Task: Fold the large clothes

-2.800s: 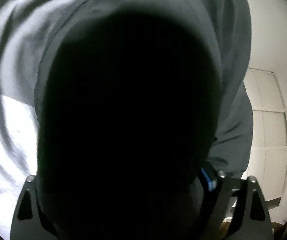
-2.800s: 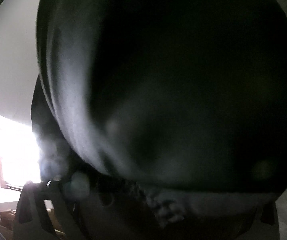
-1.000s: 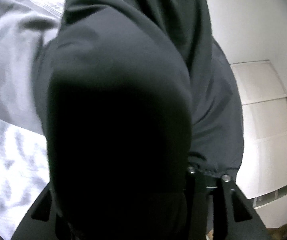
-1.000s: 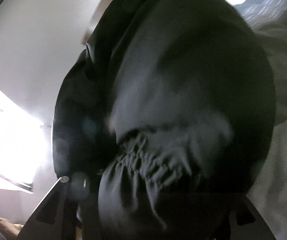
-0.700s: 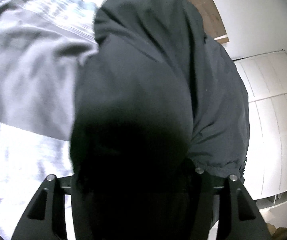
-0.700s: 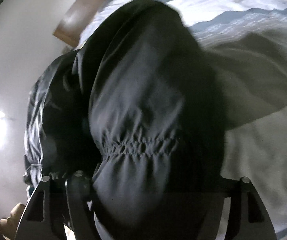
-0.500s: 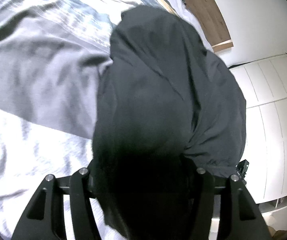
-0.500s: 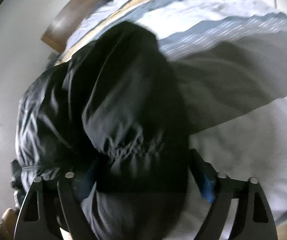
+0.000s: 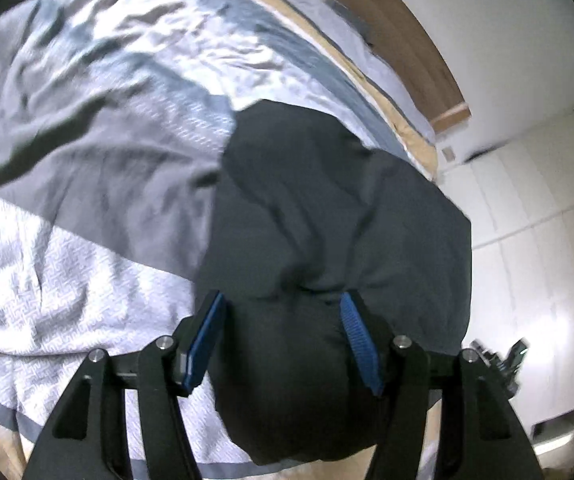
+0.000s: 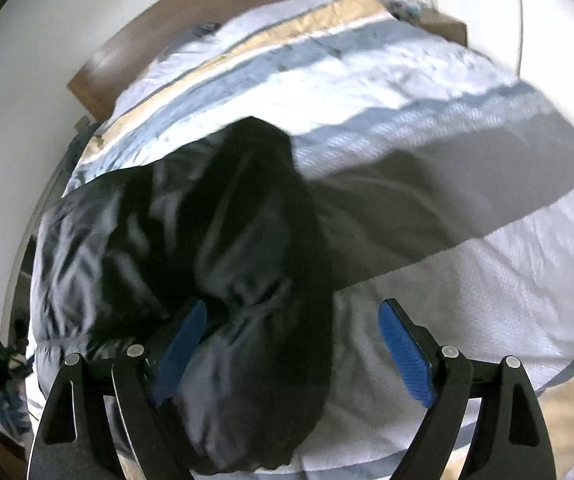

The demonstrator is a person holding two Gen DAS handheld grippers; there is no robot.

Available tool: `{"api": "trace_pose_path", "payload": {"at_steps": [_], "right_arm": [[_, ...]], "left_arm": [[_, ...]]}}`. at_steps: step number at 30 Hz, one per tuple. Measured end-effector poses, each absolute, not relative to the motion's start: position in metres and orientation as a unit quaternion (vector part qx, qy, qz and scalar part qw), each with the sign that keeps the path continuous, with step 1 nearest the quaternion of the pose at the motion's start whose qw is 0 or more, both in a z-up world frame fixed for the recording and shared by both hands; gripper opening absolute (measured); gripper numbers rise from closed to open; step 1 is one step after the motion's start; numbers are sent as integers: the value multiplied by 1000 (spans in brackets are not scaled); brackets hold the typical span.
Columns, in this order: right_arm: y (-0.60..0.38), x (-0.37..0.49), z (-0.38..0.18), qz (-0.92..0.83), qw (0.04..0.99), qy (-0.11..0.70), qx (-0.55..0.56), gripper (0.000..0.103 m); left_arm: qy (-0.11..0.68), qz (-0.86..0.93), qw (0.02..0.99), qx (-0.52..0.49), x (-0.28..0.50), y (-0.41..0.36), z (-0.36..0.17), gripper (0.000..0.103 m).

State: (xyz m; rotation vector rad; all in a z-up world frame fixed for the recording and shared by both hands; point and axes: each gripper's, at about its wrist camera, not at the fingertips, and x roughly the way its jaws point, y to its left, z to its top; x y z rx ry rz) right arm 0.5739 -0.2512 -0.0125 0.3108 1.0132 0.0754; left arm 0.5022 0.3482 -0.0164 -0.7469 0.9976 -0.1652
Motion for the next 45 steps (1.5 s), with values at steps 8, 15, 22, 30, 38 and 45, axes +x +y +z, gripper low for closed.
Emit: {"api": "trace_pose_path", "payload": {"at_steps": [8, 15, 22, 30, 38, 45], "right_arm": [[-176, 530, 1, 55, 878, 464, 101, 87], [-121, 484, -3, 63, 889, 450, 58, 99], [-104, 440, -17, 73, 894, 440, 25, 103], [-125, 410, -33, 59, 895, 442, 19, 103], [-140, 405, -56, 60, 888, 456, 17, 103], [-140, 402, -67, 68, 889, 453, 16, 103]], "left_arm": [[439, -75, 860, -248, 482, 258, 21, 58], [451, -48, 878, -155, 441, 184, 30, 58], [456, -30, 884, -101, 406, 121, 29, 58], [449, 52, 891, -37, 369, 79, 21, 58], [435, 58, 898, -37, 346, 61, 20, 58], [441, 53, 895, -39, 336, 60, 11, 58]]}}
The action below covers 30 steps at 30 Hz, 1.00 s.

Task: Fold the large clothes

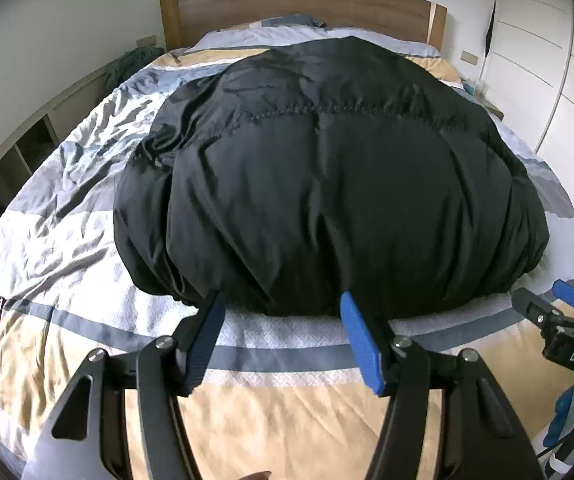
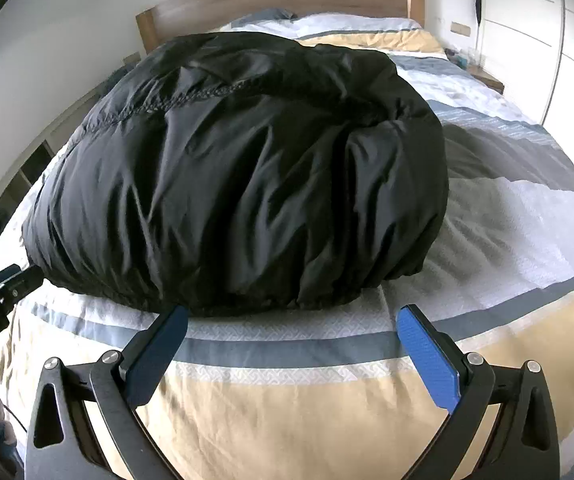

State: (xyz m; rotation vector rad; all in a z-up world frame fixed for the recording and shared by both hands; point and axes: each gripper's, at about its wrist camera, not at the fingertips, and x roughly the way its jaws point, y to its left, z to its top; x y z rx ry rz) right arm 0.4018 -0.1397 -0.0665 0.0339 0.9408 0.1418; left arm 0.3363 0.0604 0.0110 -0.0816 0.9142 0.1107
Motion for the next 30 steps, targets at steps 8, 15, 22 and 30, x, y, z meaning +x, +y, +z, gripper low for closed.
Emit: {"api": "trace_pose_path", "payload": {"at_steps": [8, 15, 22, 30], "right_arm": [[-148, 394, -71, 52, 898, 437, 13, 103], [-162, 392, -77, 35, 899, 437, 15, 103], [-170, 391, -80, 32, 898, 437, 20, 103], [-176, 393, -80, 31, 900, 435, 24, 103]], "left_arm": [[457, 46, 887, -53, 333, 63, -5, 58], [463, 45, 884, -50, 333, 62, -13, 59], [468, 39, 882, -43, 336, 57, -17, 59], [471, 37, 880, -43, 337, 54, -21, 59]]}}
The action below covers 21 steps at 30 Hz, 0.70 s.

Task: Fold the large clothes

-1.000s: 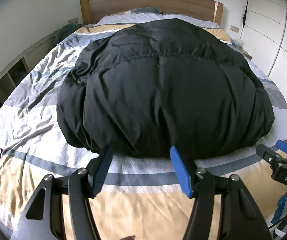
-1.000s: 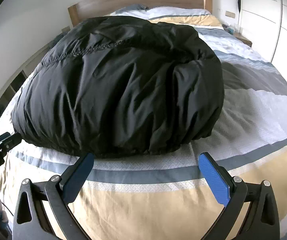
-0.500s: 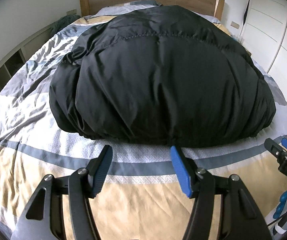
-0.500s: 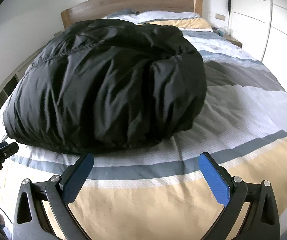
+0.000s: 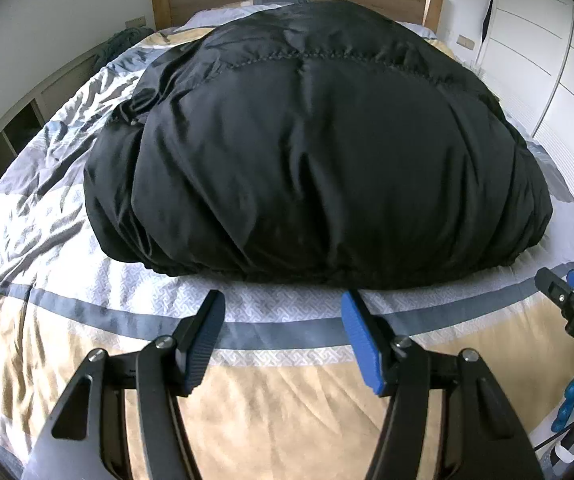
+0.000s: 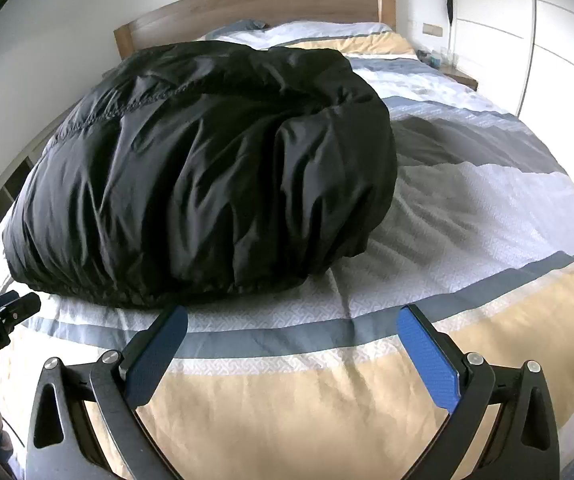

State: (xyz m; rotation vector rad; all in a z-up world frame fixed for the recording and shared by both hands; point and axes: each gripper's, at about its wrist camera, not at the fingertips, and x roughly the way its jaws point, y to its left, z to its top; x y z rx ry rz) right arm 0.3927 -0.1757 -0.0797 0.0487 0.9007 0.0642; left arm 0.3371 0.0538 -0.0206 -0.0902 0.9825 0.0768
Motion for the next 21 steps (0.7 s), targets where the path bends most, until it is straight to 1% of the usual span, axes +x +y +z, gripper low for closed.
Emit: {"api": "trace_pose_path", "payload": {"at_steps": [19, 20, 21], "right_arm": [[-169, 394, -83, 35, 899, 437, 17, 103], [-168, 394, -83, 35, 899, 437, 15, 103], [-167, 394, -83, 36, 899, 437, 14, 103]], "left_arm": [[479, 39, 875, -58, 339, 71, -31, 60], [478, 39, 875, -60, 338, 73, -31, 61], [477, 40, 876, -61, 338, 76, -32, 65]]}}
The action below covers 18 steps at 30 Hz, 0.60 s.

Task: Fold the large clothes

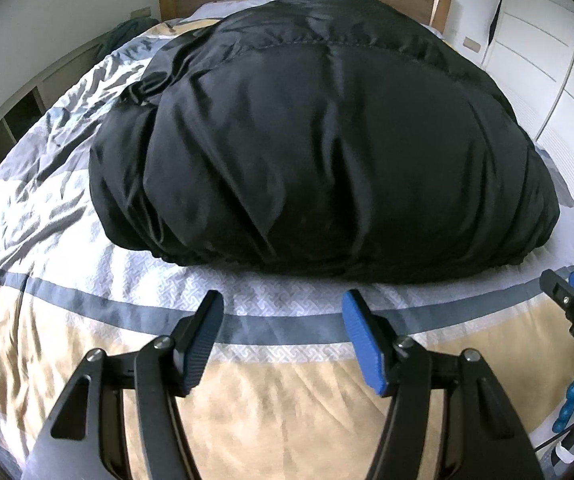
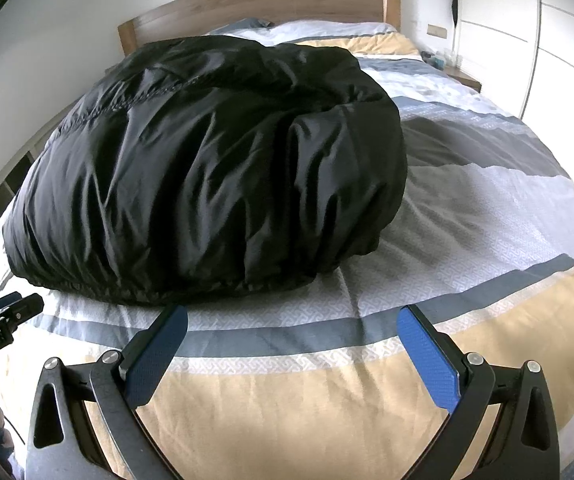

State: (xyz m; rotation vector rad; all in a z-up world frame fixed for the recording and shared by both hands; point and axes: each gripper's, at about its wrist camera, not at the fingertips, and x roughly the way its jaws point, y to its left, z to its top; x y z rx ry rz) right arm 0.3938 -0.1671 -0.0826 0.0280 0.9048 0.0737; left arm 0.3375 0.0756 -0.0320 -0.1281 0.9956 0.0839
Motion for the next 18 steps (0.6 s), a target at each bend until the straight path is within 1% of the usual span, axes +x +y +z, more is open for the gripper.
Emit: {"api": "trace_pose_path", "payload": {"at_steps": [2, 3, 18], "right_arm": [[-164, 393, -82, 37, 899, 436, 8, 103], [-163, 393, -82, 38, 900, 434, 7, 103], [-163, 386, -74, 33, 905, 423, 1, 103]], "left_arm": [[472, 44, 878, -64, 335, 81, -32, 73], [470, 46, 879, -65, 335, 83, -32, 75], [465, 56, 881, -64, 330, 92, -30, 75]]}}
